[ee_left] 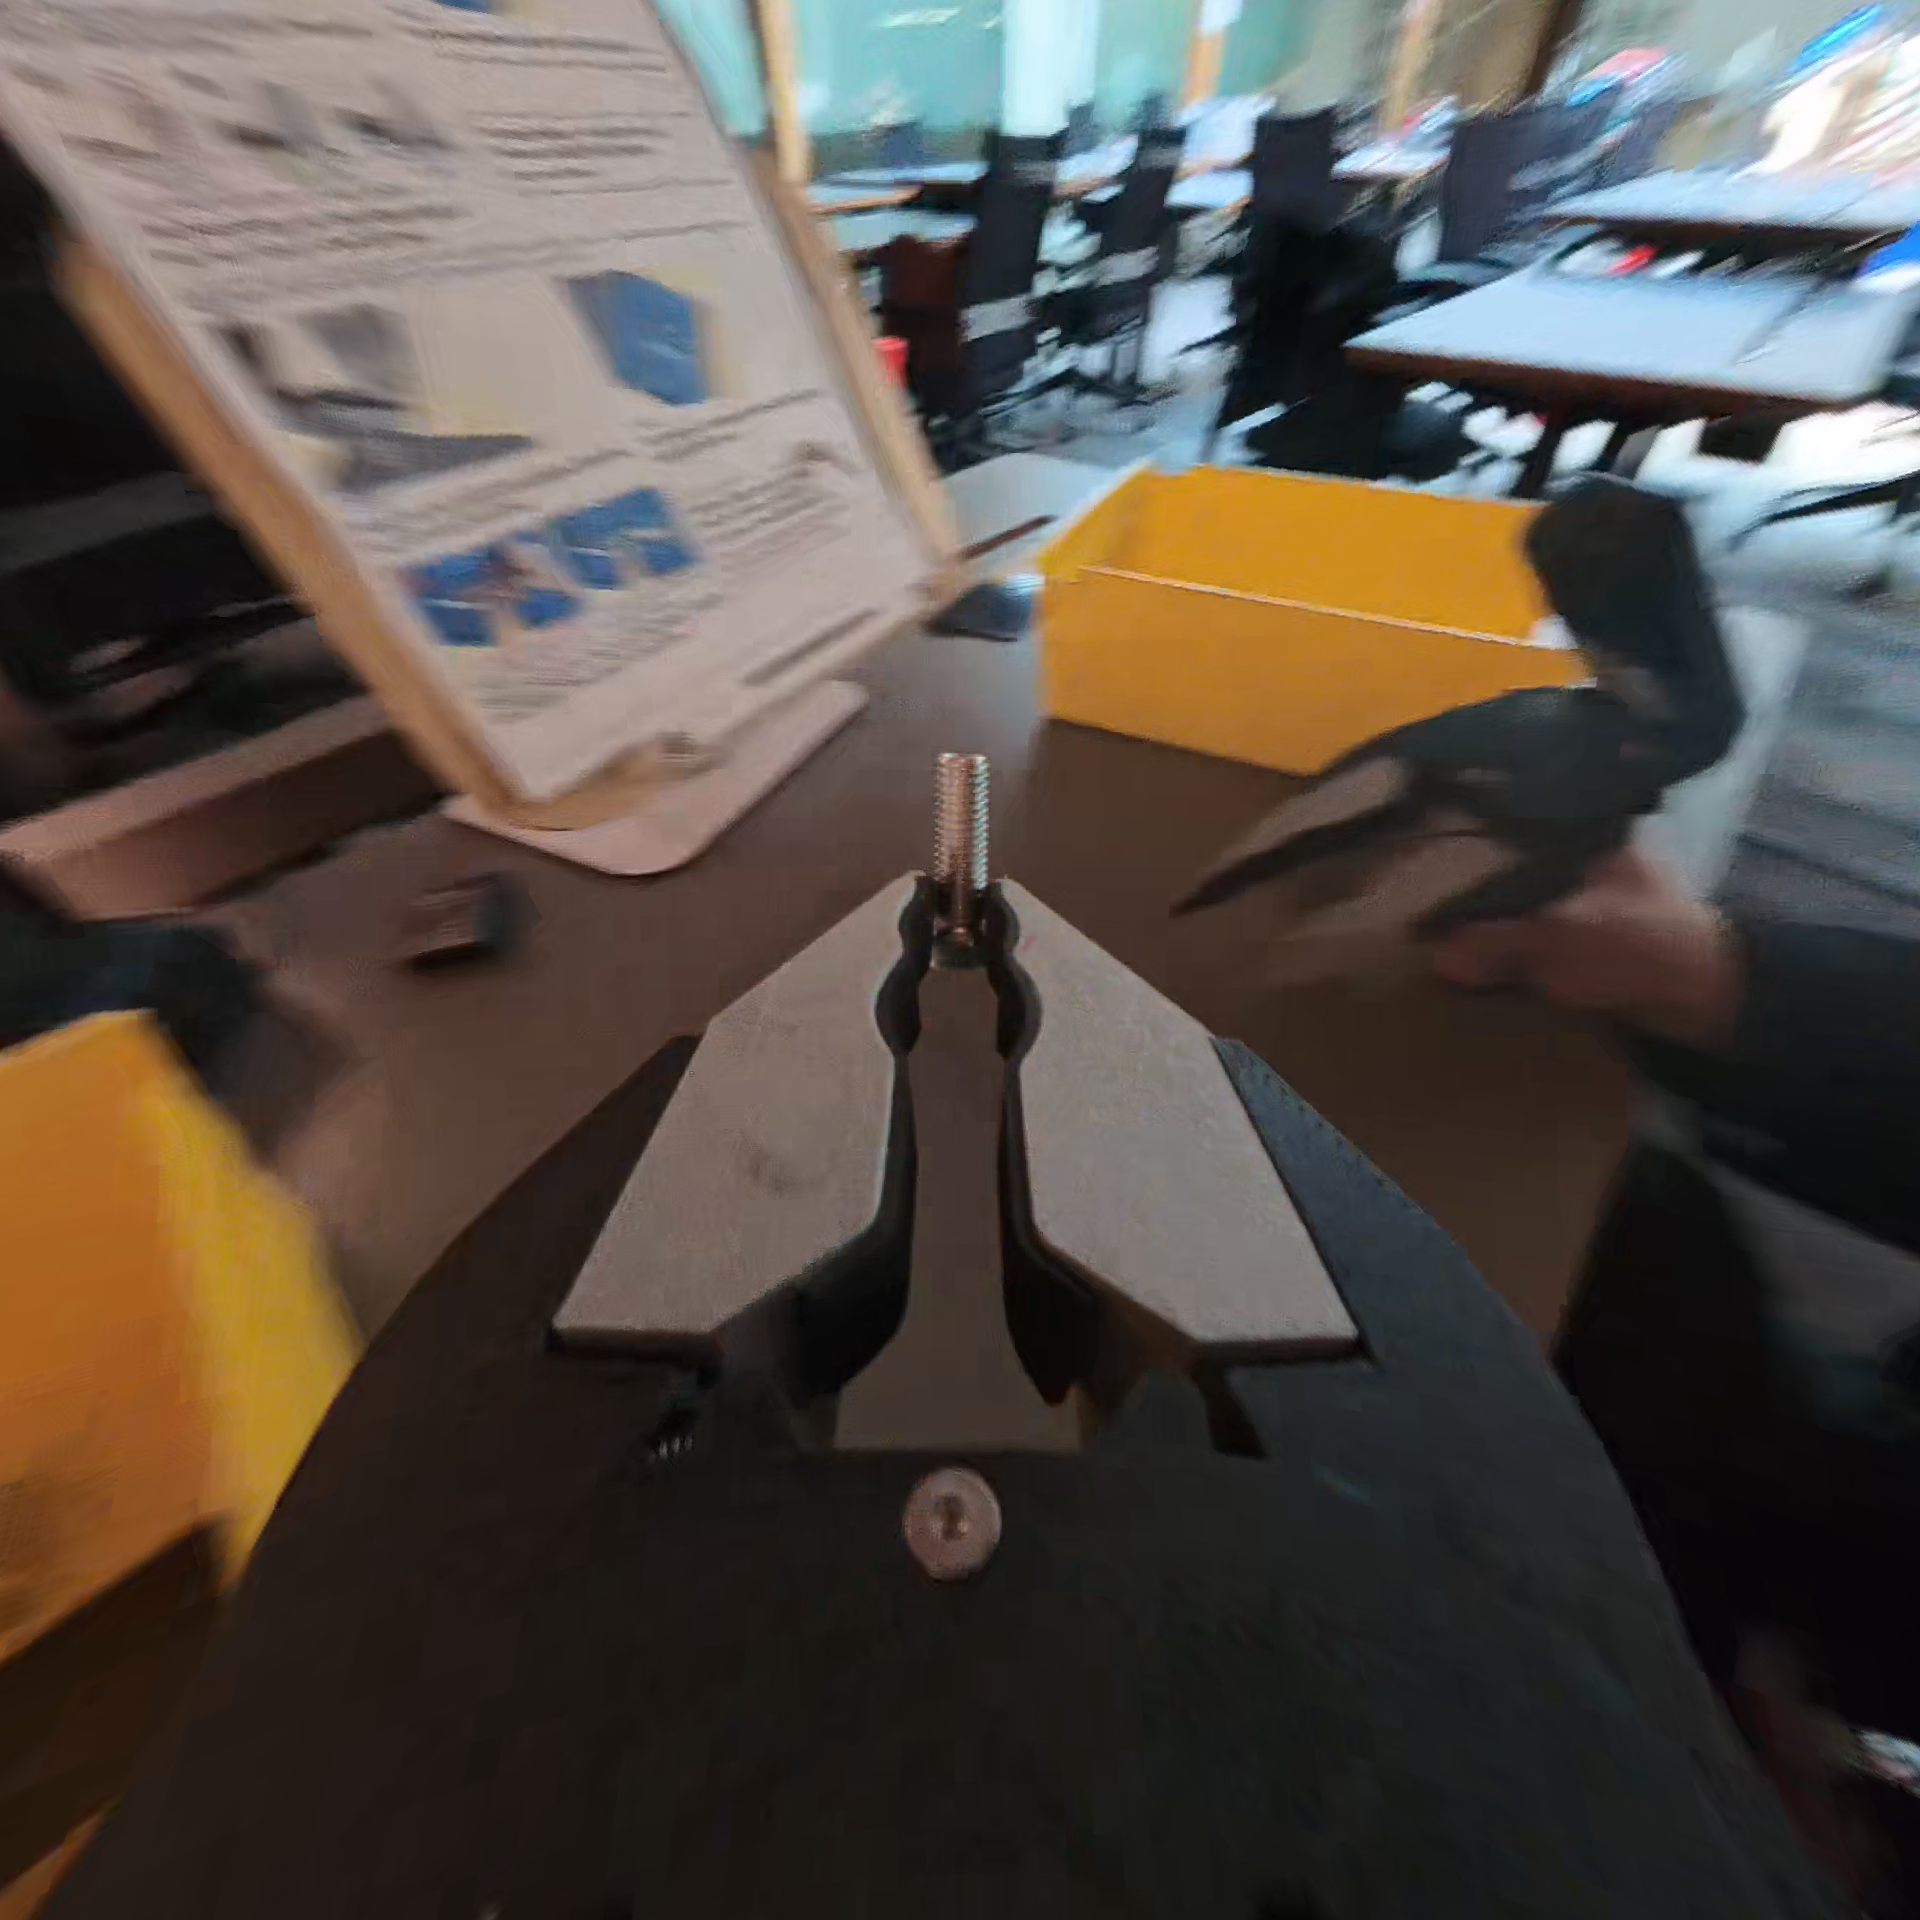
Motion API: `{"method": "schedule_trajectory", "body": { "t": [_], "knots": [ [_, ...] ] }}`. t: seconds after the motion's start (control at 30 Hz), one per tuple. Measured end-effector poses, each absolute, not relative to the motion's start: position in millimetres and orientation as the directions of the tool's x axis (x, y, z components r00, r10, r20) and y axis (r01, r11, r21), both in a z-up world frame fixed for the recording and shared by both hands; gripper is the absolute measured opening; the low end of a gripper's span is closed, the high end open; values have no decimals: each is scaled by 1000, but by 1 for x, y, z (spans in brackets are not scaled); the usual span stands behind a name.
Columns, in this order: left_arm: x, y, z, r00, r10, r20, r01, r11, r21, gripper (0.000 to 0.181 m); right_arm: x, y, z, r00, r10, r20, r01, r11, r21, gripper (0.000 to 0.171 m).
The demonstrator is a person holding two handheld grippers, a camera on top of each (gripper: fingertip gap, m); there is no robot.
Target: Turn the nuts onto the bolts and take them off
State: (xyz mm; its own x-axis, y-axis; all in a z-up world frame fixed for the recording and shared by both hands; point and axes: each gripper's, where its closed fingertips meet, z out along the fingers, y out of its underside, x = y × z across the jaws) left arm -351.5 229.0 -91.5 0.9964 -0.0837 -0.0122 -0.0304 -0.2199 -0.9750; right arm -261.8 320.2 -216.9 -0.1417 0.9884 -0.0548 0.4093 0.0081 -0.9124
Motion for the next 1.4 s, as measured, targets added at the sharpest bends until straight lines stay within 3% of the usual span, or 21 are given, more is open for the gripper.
{"method": "schedule_trajectory", "body": {
  "t": [0.23,0.33,0.47,0.5,0.7,0.87,0.93,1.0,1.27,1.4],
  "knots": [
    [-275,260,-172,929,-310,201,141,-204,-969,8,-260,321,-195,-169,984,-47,291,5,-957,38],
    [-265,265,-186,934,-323,154,78,-236,-969,8,-256,298,-186,-312,944,-104,246,-25,-969,33],
    [-248,265,-173,907,-404,118,64,-144,-988,8,-258,274,-182,-401,912,-84,233,13,-972,31],
    [-252,267,-172,915,-384,125,79,-134,-988,8,-257,268,-179,-422,903,-83,223,15,-975,16],
    [-252,260,-163,894,-424,147,120,-89,-989,8,-255,255,-172,-482,867,-123,202,-26,-979,30],
    [-241,259,-165,897,-437,61,35,-67,-997,8,-247,260,-155,-508,849,-147,130,-93,-987,26],
    [-238,260,-166,898,-437,50,20,-72,-997,8,-242,254,-148,-549,824,-140,100,-102,-990,15],
    [-236,259,-166,896,-442,39,9,-68,-998,8,-243,256,-149,-531,838,-128,95,-91,-991,5],
    [-226,262,-176,897,-438,-55,-106,-93,-990,8,-244,248,-158,-537,839,-88,118,-28,-993,5],
    [-239,267,-173,931,-364,-23,-59,-89,-994,7,-249,259,-160,-450,893,-10,107,42,-993,6]
  ]
}}
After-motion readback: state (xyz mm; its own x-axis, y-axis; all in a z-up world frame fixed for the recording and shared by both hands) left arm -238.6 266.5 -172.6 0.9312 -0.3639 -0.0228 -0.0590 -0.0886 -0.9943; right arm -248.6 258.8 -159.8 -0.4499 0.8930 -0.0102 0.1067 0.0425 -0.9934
